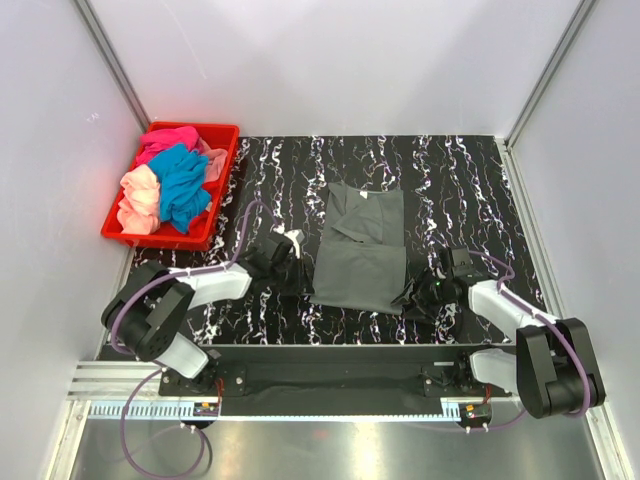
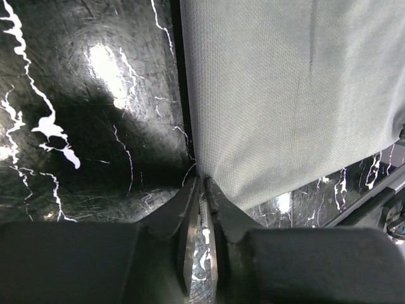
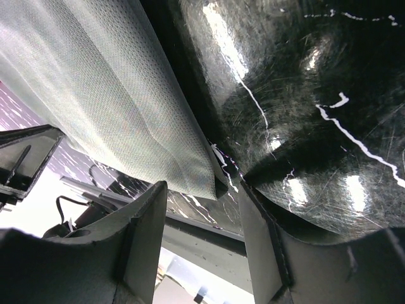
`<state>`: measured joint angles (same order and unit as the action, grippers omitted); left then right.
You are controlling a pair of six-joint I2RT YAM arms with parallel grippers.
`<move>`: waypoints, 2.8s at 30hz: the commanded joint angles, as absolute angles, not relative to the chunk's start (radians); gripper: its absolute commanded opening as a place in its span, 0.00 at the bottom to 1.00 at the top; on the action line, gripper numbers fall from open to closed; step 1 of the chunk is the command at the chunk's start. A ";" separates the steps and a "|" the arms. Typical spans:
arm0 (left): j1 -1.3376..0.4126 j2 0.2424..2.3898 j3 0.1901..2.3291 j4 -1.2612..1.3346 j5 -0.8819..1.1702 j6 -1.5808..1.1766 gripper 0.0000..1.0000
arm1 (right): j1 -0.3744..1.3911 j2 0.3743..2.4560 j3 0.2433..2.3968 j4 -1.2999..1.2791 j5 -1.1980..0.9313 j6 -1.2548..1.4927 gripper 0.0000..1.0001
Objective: Fold and stack the t-shirts
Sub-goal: Fold the tshirt
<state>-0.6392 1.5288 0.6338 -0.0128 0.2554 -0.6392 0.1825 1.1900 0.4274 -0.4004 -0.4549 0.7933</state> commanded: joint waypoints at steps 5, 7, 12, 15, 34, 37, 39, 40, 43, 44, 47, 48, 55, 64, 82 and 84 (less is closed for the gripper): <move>-0.653 1.493 0.607 -0.107 0.178 -0.644 0.43 | 0.196 1.131 0.381 -0.402 -0.419 0.831 0.57; -0.655 1.483 0.612 -0.132 0.167 -0.634 0.53 | 0.198 1.103 0.368 -0.399 -0.423 0.857 0.57; -0.683 1.462 0.592 -0.132 0.138 -0.652 0.57 | 0.202 1.088 0.338 -0.374 -0.429 0.890 0.57; -0.696 1.459 0.571 -0.095 0.149 -0.680 0.57 | 0.204 1.101 0.330 -0.361 -0.428 0.897 0.56; -0.738 1.494 0.523 -0.066 0.048 -0.752 0.50 | 0.204 1.132 0.327 -0.305 -0.390 0.897 0.14; -0.742 1.448 0.520 -0.115 0.012 -0.746 0.53 | 0.204 1.140 0.330 -0.305 -0.396 0.887 0.08; -0.752 1.411 0.512 -0.127 0.009 -0.755 0.54 | 0.206 1.140 0.330 -0.304 -0.396 0.887 0.03; -0.759 1.402 0.505 -0.126 0.009 -0.771 0.54 | 0.204 1.138 0.330 -0.302 -0.397 0.885 0.00; -0.779 1.390 0.482 -0.115 0.025 -0.802 0.54 | 0.204 1.131 0.325 -0.298 -0.400 0.885 0.00; -0.787 1.390 0.474 -0.114 0.023 -0.807 0.54 | 0.204 1.129 0.322 -0.299 -0.400 0.882 0.00; -0.792 1.405 0.431 -0.066 0.021 -0.847 0.53 | 0.206 1.117 0.316 -0.295 -0.406 0.874 0.00; -0.790 1.416 0.428 -0.057 0.023 -0.854 0.52 | 0.206 1.109 0.314 -0.295 -0.408 0.873 0.00; -0.790 1.528 0.434 -0.003 0.054 -0.885 0.43 | 0.207 1.066 0.299 -0.304 -0.411 0.876 0.00; -0.790 1.456 0.423 -0.116 -0.040 -0.850 0.19 | 0.206 1.055 0.301 -0.313 -0.405 0.876 0.00; -0.821 1.270 0.431 -0.161 0.055 -0.885 0.00 | 0.206 0.873 0.480 -0.620 -0.337 0.790 0.00; -0.827 1.223 0.434 -0.158 0.061 -0.900 0.00 | 0.207 0.862 0.477 -0.615 -0.356 0.788 0.00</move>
